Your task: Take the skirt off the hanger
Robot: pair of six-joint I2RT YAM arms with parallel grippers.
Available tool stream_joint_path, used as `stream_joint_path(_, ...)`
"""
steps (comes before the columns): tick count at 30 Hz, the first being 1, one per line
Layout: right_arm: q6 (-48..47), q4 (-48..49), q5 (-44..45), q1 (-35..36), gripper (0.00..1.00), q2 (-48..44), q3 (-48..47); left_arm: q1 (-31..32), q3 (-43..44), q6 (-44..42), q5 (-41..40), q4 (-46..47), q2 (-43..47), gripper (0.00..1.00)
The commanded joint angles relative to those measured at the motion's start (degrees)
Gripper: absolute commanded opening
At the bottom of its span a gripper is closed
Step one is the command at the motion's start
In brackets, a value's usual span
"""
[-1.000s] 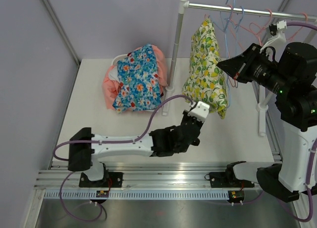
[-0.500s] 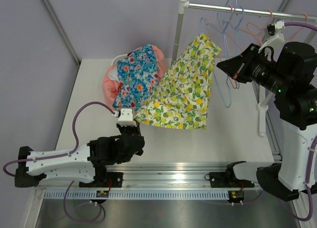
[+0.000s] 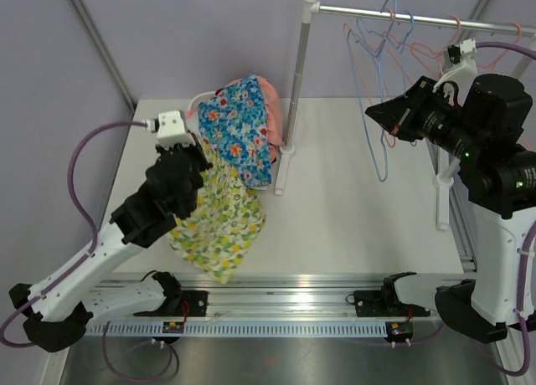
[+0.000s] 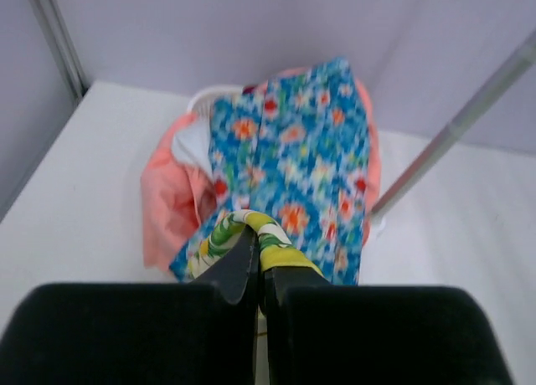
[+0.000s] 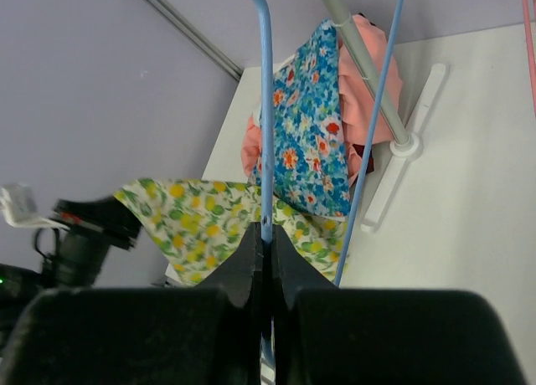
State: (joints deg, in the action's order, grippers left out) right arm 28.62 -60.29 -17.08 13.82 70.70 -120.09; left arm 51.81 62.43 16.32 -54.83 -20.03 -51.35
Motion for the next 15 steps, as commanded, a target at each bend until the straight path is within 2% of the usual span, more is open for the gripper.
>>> stream_joint_path(1,-0.85,4.92,-0.41,-0.11,0.0,-0.21,2.49,-6.97,13.71,-12.26,13.64,9.83,-6.88,0.0)
stream_joint_path(2,-0.67,6.05,-0.5,-0.11,0.0,-0.12,4.15,-11.16,16.38,-12.62,16.13,9.75,-9.18,0.0)
stream_joint_path(4,-0.58,7.11,-0.41,-0.11,0.0,-0.3,5.83,-15.4,22.61,-12.54,23.58,8.62,-13.58,0.0)
stream_joint_path(5,-0.58,7.99,-0.32,-0.11,0.0,-0.21,7.14,-19.34,29.17,-12.19,25.98,8.08,-18.91,0.0)
stream_joint_path(7,-0.76,8.87,0.11,-0.11,0.0,-0.03,8.29,-22.44,35.18,-11.31,32.31,6.5,-24.73,0.0)
stream_joint_path(8,-0.93,9.66,0.21,-0.11,0.0,0.05,9.43,-25.07,41.48,-10.96,34.33,6.32,-29.89,0.0)
stream_joint_path(10,-1.02,10.45,0.21,-0.11,0.0,0.58,10.4,-27.37,48.53,-9.2,39.43,5.45,-36.07,0.0)
stream_joint_path(11,-1.11,10.89,0.21,-0.11,0.0,0.67,11.36,-29.64,56.66,-8.24,41.1,4.4,-42.8,0.0)
stream_joint_path(12,-1.37,11.33,0.12,-0.11,0.0,0.84,11.81,-30.79,61.97,-6.32,44.86,2.39,-46.17,0.0)
stream_joint_path(14,-1.99,12.04,0.29,-0.11,0.0,1.28,13.3,-32.73,70.77,-5.6,47.61,0.7,-53.46,0.0)
stream_joint_path(15,-2.16,12.21,0.38,-0.11,0.0,1.37,13.74,-33.09,78.03,-4.98,48.14,0.17,-59.16,0.0)
